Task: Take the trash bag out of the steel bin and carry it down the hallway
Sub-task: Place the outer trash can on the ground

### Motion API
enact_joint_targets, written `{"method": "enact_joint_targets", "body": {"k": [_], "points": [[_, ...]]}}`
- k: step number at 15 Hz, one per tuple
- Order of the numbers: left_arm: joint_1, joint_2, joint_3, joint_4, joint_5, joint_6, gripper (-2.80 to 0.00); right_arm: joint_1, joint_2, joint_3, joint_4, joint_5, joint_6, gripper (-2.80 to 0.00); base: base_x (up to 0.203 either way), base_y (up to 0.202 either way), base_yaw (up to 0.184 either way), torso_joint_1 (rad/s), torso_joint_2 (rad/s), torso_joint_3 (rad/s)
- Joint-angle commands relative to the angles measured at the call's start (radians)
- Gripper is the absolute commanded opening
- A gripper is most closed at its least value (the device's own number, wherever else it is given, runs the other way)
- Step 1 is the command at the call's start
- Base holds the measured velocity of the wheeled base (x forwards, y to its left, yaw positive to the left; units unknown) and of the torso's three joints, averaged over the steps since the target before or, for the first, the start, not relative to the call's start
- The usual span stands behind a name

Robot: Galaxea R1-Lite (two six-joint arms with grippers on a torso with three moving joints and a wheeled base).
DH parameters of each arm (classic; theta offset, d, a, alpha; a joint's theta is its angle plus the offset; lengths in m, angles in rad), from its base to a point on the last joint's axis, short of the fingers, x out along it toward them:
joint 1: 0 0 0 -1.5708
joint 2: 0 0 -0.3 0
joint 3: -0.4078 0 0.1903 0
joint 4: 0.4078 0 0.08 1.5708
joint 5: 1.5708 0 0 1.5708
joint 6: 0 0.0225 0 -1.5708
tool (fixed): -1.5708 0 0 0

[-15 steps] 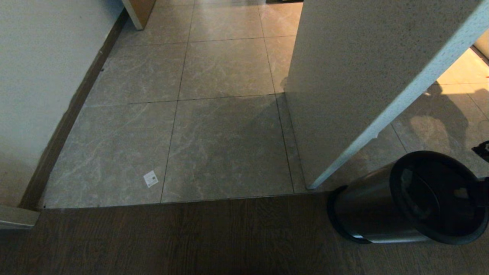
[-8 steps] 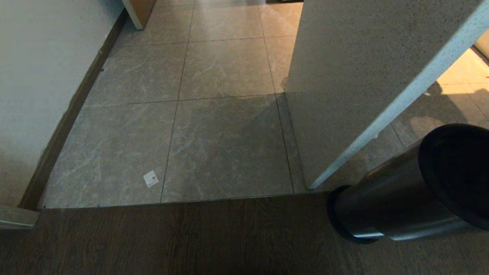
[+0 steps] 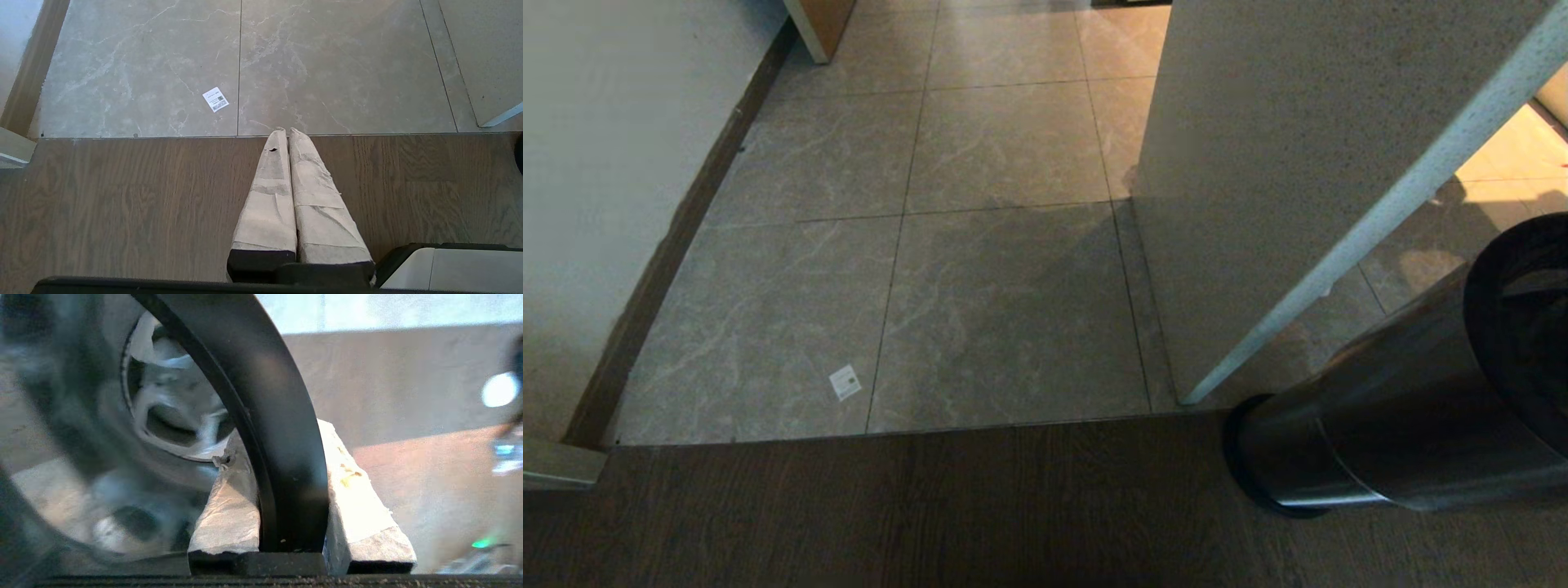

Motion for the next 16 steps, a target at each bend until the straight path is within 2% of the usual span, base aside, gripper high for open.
{"method": "enact_joint_targets", "body": {"k": [1,3,6,11,16], "points": [[0.000,0.000,0.000,0.000,0.001,-0.001,-2.80,-0.002,-0.086,-0.009,0.034,0.002,-0.006,-2.80,0.000,0.000,0.000,0.000,0.00,0.000],[0.000,0.000,0.000,0.000,0.001,-0.001,-2.80,-0.009,-0.107,-0.010,0.045,-0.013,-0.001,-2.80,0.000,0.000,0.000,0.000,0.00,0.000],[0.000,0.000,0.000,0.000,0.001,-0.001,-2.80,-0.074,-0.104,-0.023,0.033,-0.042,-0.001,-2.80,0.000,0.000,0.000,0.000,0.00,0.000],[0.000,0.000,0.000,0.000,0.001,-0.001,-2.80,-0.305,0.022,-0.085,0.004,-0.017,-0.048,-2.80,0.000,0.000,0.000,0.000,0.00,0.000],[0.000,0.000,0.000,0.000,0.001,-0.001,-2.80,-0.456,0.214,-0.182,-0.045,-0.016,-0.051,-2.80,0.000,0.000,0.000,0.000,0.00,0.000]]}}
